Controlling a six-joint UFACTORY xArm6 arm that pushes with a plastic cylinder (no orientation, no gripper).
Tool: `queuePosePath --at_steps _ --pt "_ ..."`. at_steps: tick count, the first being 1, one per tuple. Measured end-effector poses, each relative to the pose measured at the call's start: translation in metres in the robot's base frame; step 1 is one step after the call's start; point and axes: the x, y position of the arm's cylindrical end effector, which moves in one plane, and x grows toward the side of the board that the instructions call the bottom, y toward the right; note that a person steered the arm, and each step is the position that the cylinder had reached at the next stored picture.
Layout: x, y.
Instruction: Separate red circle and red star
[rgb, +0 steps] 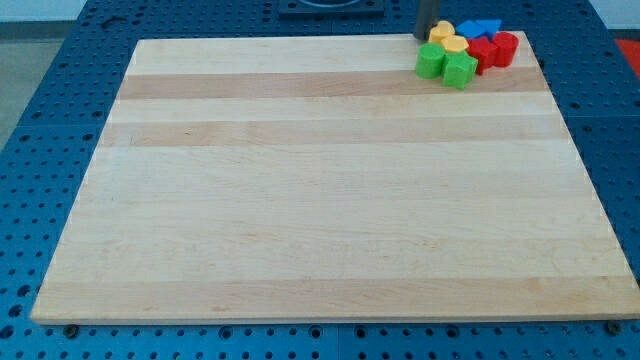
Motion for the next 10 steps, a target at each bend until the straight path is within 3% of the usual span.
queuePosePath --at_steps 1,3,4,5,7,8,10 --pt "0.012 -0.027" --pt "0.085 -0.055" --pt "0.136 -0.052" --pt "0.171 -0.006" --pt "0.182 0.122" --pt "0.165 0.171" --pt "0.140 0.205"
